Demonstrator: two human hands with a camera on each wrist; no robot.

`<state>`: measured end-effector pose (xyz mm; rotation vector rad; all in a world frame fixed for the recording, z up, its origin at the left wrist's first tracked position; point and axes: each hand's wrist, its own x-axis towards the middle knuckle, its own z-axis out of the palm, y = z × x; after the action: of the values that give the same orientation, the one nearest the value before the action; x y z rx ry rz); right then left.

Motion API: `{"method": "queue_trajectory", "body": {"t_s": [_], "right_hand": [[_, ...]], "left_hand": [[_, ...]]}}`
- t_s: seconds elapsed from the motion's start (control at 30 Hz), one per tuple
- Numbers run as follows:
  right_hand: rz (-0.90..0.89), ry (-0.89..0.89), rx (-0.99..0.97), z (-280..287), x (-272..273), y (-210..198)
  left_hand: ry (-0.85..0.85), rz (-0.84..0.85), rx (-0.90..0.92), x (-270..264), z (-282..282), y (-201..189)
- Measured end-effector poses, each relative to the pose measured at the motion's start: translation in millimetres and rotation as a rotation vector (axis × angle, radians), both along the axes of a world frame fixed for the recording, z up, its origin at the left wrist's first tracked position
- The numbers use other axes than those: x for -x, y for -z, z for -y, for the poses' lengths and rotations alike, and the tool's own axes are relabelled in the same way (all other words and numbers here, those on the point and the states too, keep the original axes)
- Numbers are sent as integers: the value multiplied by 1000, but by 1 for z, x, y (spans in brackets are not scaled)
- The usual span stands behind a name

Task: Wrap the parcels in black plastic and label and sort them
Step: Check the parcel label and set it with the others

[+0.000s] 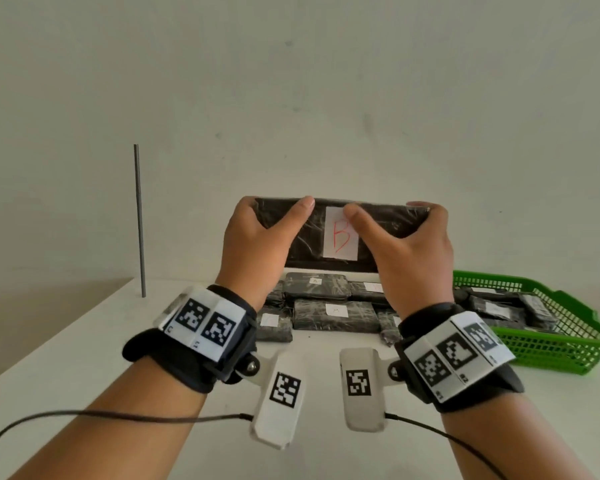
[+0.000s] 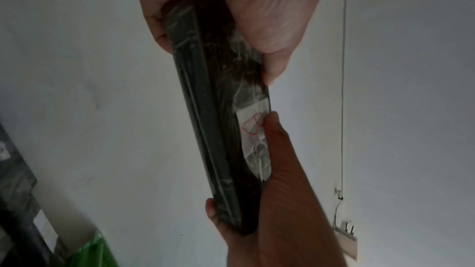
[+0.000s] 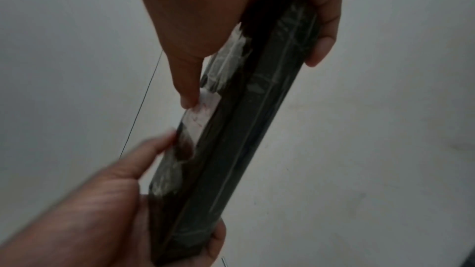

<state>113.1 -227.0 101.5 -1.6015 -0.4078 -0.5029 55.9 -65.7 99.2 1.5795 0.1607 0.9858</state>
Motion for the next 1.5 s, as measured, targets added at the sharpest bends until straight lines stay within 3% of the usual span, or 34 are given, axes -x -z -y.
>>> {"method": "queue_trajectory", "body": {"t_s": [0.4, 0.87, 1.03, 1.2, 1.33, 1.5], "right_hand": [[-10, 1, 3, -10, 5, 4], [-18, -68, 35, -1, -5, 1], [-104, -278, -127, 10, -2, -1], [-76, -246, -257, 11, 0, 3], [39, -131, -216, 11, -4, 10], [83, -112, -226, 8, -5, 17]], "left_hand": [[-159, 35, -141, 5, 3, 3], [-52, -65, -184, 18, -17, 3], [-47, -70, -244, 24, -21, 2], [35, -107, -236, 28, -24, 6], [59, -151, -254, 30, -25, 10], [-16, -15, -250, 32, -20, 11]]}}
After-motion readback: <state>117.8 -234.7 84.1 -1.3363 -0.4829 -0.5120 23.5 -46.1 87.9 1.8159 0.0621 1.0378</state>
